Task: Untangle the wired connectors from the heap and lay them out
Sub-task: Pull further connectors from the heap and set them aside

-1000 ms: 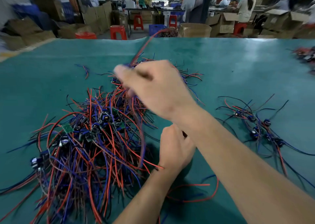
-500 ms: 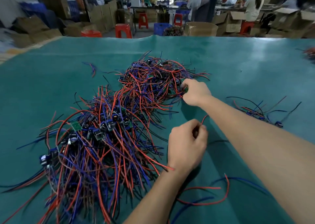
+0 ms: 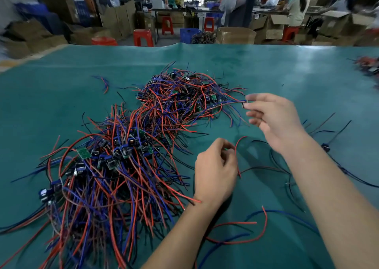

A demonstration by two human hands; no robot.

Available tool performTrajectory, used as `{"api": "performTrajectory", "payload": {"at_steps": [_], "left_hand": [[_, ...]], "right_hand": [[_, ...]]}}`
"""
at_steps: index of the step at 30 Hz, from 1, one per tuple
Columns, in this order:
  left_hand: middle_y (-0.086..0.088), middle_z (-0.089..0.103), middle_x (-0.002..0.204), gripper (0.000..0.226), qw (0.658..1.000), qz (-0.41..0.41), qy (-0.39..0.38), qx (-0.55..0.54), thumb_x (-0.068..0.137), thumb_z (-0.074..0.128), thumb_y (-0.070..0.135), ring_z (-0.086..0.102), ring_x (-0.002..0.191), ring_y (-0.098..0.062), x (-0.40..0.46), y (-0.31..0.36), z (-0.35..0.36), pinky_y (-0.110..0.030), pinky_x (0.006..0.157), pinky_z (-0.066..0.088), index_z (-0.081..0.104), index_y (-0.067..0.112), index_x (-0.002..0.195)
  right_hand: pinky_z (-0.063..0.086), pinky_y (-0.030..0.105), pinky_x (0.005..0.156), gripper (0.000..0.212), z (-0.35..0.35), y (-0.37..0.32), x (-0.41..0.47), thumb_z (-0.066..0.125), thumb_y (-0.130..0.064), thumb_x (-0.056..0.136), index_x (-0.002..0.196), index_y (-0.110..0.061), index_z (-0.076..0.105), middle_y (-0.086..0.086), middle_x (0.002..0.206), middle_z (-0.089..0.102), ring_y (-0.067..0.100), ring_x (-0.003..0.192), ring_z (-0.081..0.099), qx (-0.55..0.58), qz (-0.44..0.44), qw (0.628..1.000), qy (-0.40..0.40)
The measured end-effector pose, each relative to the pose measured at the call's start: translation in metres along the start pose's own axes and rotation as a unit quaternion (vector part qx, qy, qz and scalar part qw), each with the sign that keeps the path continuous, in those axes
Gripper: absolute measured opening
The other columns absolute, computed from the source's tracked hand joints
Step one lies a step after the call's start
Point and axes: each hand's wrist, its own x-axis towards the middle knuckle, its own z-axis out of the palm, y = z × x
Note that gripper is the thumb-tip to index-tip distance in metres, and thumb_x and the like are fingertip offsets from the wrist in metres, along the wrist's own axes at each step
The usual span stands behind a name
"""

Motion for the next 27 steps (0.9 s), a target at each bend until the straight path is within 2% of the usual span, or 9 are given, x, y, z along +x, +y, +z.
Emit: {"api": "performTrajectory", "payload": {"at_steps": [2, 4, 9, 11, 15, 18, 21, 24, 27], "left_hand": [[0.001, 0.073, 0.074, 0.011, 1.0, 0.0, 0.008, -0.019, 0.096, 0.051, 0.017, 0.066, 0.071, -0.024, 0.0, -0.001, 0.0, -0.042, 0.072, 0.054, 0.062, 0.018, 0.097], [0.003, 0.072, 0.071, 0.019, 0.999, 0.001, 0.011, -0.042, 0.102, 0.045, 0.028, 0.065, 0.066, -0.023, 0.0, -0.001, 0.0, -0.043, 0.072, 0.055, 0.059, 0.018, 0.094], [-0.004, 0.071, 0.064, 0.068, 0.99, -0.036, -0.01, -0.135, 0.094, 0.023, 0.07, 0.063, 0.057, -0.022, -0.003, 0.003, -0.001, -0.045, 0.067, 0.054, 0.067, 0.019, 0.082], [-0.007, 0.07, 0.065, 0.073, 0.99, -0.046, -0.027, -0.134, 0.091, 0.025, 0.074, 0.064, 0.058, -0.023, -0.001, 0.003, -0.001, -0.046, 0.065, 0.054, 0.069, 0.017, 0.078], [-0.005, 0.068, 0.07, 0.051, 0.998, 0.002, -0.026, -0.053, 0.095, 0.04, 0.053, 0.063, 0.069, -0.032, 0.002, 0.001, -0.002, -0.051, 0.068, 0.051, 0.065, 0.011, 0.083], [-0.001, 0.07, 0.066, 0.03, 0.994, -0.017, -0.024, -0.103, 0.097, 0.052, 0.04, 0.064, 0.061, -0.02, 0.001, 0.0, -0.002, -0.04, 0.064, 0.053, 0.066, 0.016, 0.088], [0.002, 0.07, 0.067, 0.01, 0.993, -0.021, -0.043, -0.109, 0.099, 0.058, 0.022, 0.064, 0.061, -0.015, 0.001, -0.002, 0.0, -0.038, 0.067, 0.054, 0.066, 0.021, 0.093], [0.005, 0.07, 0.069, 0.019, 0.995, -0.014, -0.047, -0.09, 0.098, 0.057, 0.01, 0.065, 0.065, -0.016, 0.002, -0.003, 0.002, -0.034, 0.068, 0.054, 0.063, 0.028, 0.094], [0.009, 0.066, 0.061, 0.017, 0.996, -0.014, -0.048, -0.068, 0.1, 0.055, 0.012, 0.055, 0.051, -0.006, 0.002, -0.004, 0.001, -0.028, 0.058, 0.046, 0.064, 0.022, 0.091]], "right_hand": [[0.047, 0.02, 0.058, 0.02, -0.011, -0.005, -0.025, 0.063, -0.001, 0.086, 0.087, -0.019, 0.071, 0.002, 0.081, 0.072, 0.011, 0.063, 0.06, 0.108, 0.037, 0.992, -0.047], [0.046, 0.023, 0.061, 0.022, -0.017, -0.004, -0.047, 0.058, -0.001, 0.08, 0.085, -0.02, 0.069, 0.004, 0.085, 0.074, 0.012, 0.068, 0.063, 0.143, 0.049, 0.985, -0.08], [0.044, 0.023, 0.058, 0.029, -0.006, 0.022, -0.074, 0.046, 0.012, 0.081, 0.076, -0.007, 0.066, 0.011, 0.086, 0.075, 0.016, 0.078, 0.068, 0.098, 0.025, 0.99, -0.099], [0.047, 0.022, 0.06, 0.029, -0.002, 0.03, -0.075, 0.051, 0.012, 0.081, 0.07, -0.007, 0.07, 0.006, 0.083, 0.076, 0.015, 0.077, 0.067, 0.067, 0.013, 0.993, -0.097], [0.048, 0.028, 0.071, 0.033, 0.0, 0.037, -0.071, 0.064, 0.012, 0.08, 0.064, -0.015, 0.074, 0.011, 0.088, 0.079, 0.016, 0.08, 0.07, 0.028, 0.0, 0.996, -0.08], [0.049, 0.036, 0.073, 0.032, 0.0, 0.039, -0.066, 0.07, 0.011, 0.079, 0.064, -0.017, 0.074, 0.015, 0.089, 0.078, 0.021, 0.081, 0.07, 0.053, 0.011, 0.996, -0.064], [0.05, 0.024, 0.064, 0.025, -0.004, 0.04, -0.062, 0.077, 0.007, 0.078, 0.07, -0.017, 0.073, 0.018, 0.088, 0.077, 0.019, 0.08, 0.069, 0.064, 0.009, 0.996, -0.057], [0.05, 0.022, 0.06, 0.025, -0.009, 0.041, -0.057, 0.08, 0.005, 0.077, 0.083, -0.015, 0.067, 0.014, 0.084, 0.077, 0.019, 0.075, 0.068, 0.069, 0.003, 0.997, -0.045], [0.05, 0.019, 0.06, 0.023, -0.012, 0.042, -0.054, 0.08, 0.003, 0.079, 0.09, -0.015, 0.073, 0.006, 0.08, 0.075, 0.013, 0.074, 0.067, 0.041, -0.021, 0.998, -0.036]]}}
